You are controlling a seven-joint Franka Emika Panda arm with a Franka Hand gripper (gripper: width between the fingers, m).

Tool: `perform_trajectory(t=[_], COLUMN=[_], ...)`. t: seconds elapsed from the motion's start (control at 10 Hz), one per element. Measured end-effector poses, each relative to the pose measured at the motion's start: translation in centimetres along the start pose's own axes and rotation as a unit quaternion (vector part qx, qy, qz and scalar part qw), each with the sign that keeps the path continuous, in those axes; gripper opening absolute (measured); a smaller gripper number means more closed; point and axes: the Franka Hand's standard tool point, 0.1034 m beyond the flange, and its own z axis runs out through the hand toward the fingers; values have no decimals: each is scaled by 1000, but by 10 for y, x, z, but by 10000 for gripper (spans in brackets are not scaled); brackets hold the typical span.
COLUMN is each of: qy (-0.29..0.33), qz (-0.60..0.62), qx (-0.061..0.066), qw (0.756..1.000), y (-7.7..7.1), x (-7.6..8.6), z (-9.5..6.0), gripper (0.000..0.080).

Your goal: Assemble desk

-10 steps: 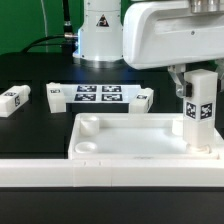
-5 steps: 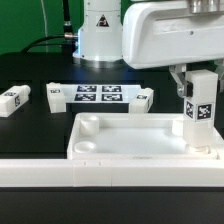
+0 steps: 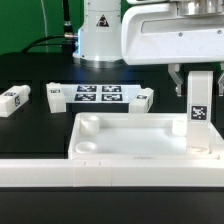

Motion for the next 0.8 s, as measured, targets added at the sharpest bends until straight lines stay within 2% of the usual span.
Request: perform_trajectory(t=[0.3, 0.5, 0.7, 0.8], qy=[2, 2, 0, 0], qz=[148, 240, 266, 242], qx=[-3, -2, 0, 0], qw=[989, 971, 964, 970], y=[0, 0, -1, -1], x=[0, 0, 0, 0], z=[0, 1, 1, 0], gripper=[291, 291, 291, 391])
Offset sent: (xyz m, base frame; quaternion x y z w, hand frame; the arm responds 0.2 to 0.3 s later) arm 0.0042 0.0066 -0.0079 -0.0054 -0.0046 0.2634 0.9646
